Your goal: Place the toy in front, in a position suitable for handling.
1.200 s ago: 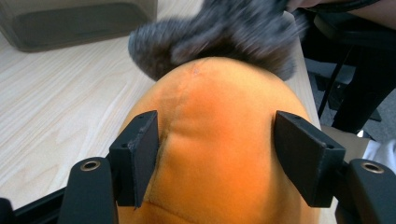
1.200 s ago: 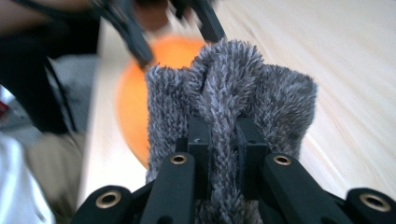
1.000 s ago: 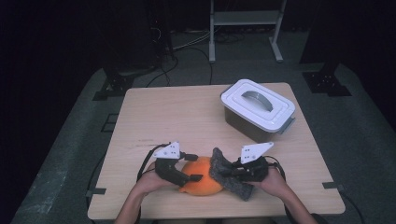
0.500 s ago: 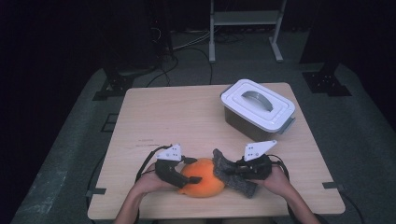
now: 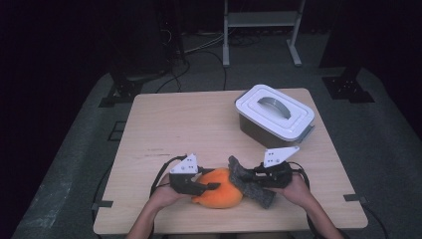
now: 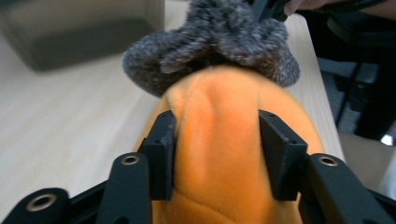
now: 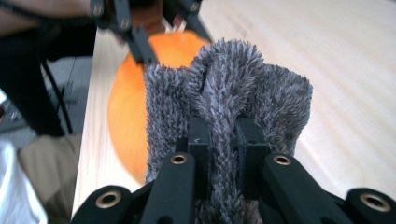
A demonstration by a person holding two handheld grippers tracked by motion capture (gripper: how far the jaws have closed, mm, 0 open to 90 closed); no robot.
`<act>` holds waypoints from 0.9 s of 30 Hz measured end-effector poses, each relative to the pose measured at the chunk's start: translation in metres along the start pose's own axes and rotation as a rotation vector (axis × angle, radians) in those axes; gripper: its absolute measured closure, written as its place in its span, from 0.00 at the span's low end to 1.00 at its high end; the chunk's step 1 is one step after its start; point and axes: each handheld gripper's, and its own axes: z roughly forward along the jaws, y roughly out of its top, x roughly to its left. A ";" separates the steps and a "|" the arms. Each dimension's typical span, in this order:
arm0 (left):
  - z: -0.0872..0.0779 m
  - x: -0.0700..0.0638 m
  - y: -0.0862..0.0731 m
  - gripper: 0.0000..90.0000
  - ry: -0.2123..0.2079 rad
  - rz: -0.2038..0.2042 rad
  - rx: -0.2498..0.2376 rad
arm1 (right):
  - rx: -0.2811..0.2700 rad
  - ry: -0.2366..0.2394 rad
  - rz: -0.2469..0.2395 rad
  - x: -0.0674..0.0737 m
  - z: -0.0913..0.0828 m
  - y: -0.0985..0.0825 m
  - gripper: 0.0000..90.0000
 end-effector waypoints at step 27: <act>0.001 0.004 -0.007 0.35 -0.002 -0.077 0.024 | -0.018 0.015 -0.020 0.011 0.001 0.005 0.87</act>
